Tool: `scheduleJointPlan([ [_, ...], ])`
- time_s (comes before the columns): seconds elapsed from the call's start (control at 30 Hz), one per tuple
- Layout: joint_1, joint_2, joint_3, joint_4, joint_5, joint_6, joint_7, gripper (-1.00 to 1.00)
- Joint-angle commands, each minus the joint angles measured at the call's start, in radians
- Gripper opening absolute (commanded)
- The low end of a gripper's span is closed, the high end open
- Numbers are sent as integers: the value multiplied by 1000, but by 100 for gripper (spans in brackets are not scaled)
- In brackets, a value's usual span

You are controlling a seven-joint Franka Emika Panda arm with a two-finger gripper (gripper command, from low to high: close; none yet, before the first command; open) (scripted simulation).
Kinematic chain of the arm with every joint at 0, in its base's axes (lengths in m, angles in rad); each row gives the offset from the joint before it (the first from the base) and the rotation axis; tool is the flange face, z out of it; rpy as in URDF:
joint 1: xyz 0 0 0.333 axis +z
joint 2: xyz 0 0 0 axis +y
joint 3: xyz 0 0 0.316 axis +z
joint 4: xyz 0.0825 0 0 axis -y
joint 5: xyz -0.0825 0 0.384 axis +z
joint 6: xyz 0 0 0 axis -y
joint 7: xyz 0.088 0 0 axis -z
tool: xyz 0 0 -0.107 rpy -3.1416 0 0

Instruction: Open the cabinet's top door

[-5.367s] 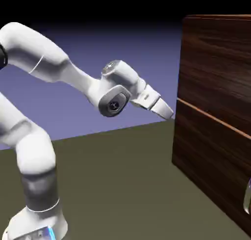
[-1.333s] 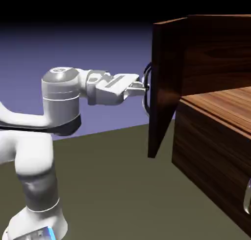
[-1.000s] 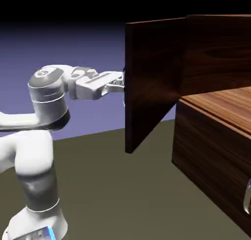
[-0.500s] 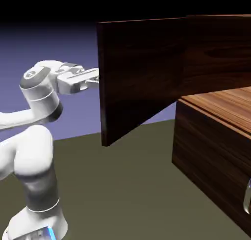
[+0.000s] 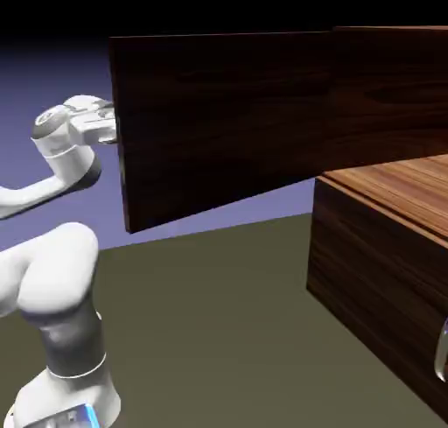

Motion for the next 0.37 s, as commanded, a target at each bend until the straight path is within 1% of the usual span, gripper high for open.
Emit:
scheduleJointPlan([
  [0.0,-27,0,11,38,11,-32,-6,-100],
  [0.33,-292,1,69,396,83,-316,-68,-100],
])
